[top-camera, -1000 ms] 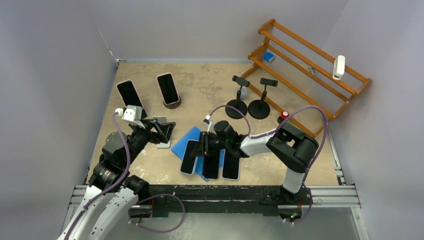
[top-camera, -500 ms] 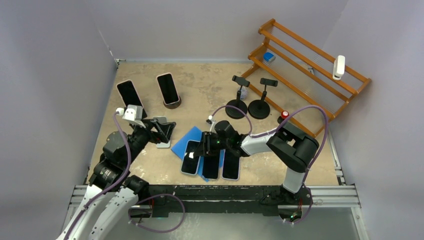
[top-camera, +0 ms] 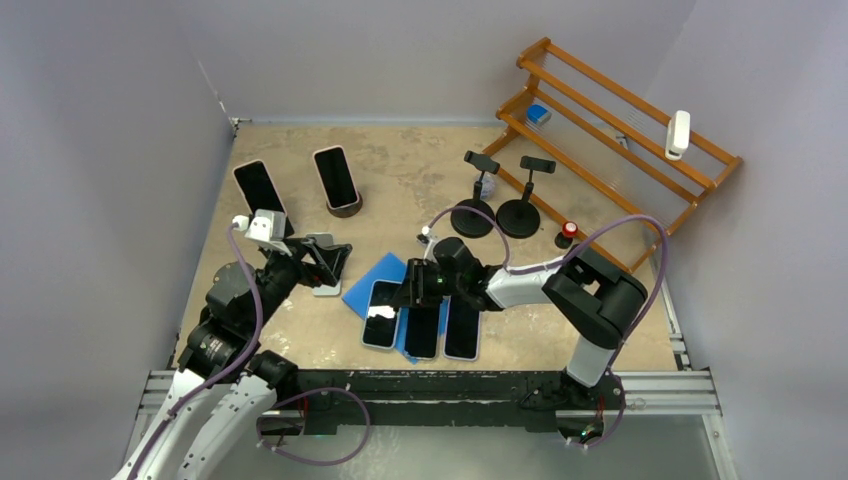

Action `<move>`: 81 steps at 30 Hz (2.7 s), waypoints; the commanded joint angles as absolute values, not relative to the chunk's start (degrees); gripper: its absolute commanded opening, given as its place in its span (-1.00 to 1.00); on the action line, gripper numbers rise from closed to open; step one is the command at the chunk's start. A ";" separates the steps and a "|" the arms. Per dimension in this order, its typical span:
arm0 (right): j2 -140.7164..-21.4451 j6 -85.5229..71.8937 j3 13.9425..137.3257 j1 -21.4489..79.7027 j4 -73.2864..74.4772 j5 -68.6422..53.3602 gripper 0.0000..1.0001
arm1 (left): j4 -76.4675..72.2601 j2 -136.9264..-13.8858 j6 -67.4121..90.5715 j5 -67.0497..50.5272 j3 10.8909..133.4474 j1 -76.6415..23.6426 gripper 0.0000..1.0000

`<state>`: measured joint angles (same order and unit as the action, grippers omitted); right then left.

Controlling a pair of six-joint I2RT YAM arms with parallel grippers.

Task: Remove the phone from the phone stand
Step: Place the phone at the center of the board, then pick up the phone stand at the center of the board.

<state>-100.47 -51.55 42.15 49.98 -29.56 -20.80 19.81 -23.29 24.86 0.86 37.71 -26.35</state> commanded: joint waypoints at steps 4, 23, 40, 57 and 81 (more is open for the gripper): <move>-96.98 -50.20 41.72 49.16 -30.43 -19.64 -0.10 | 17.82 -23.63 24.17 1.05 38.24 -26.42 0.65; -80.76 -40.96 42.98 51.15 -19.52 -2.65 -0.13 | 17.67 -22.78 23.74 0.26 38.41 -26.46 0.63; -80.29 -22.52 51.69 64.18 -34.83 18.88 0.80 | 15.36 -15.87 21.55 1.69 36.67 -26.45 0.63; -109.13 -24.24 72.25 56.35 -40.66 -9.69 0.79 | 14.58 -13.82 21.18 2.53 35.60 -26.41 0.63; -124.40 -23.61 86.86 54.93 -35.18 -15.32 0.19 | 13.69 -14.77 20.74 0.26 35.24 -26.44 0.61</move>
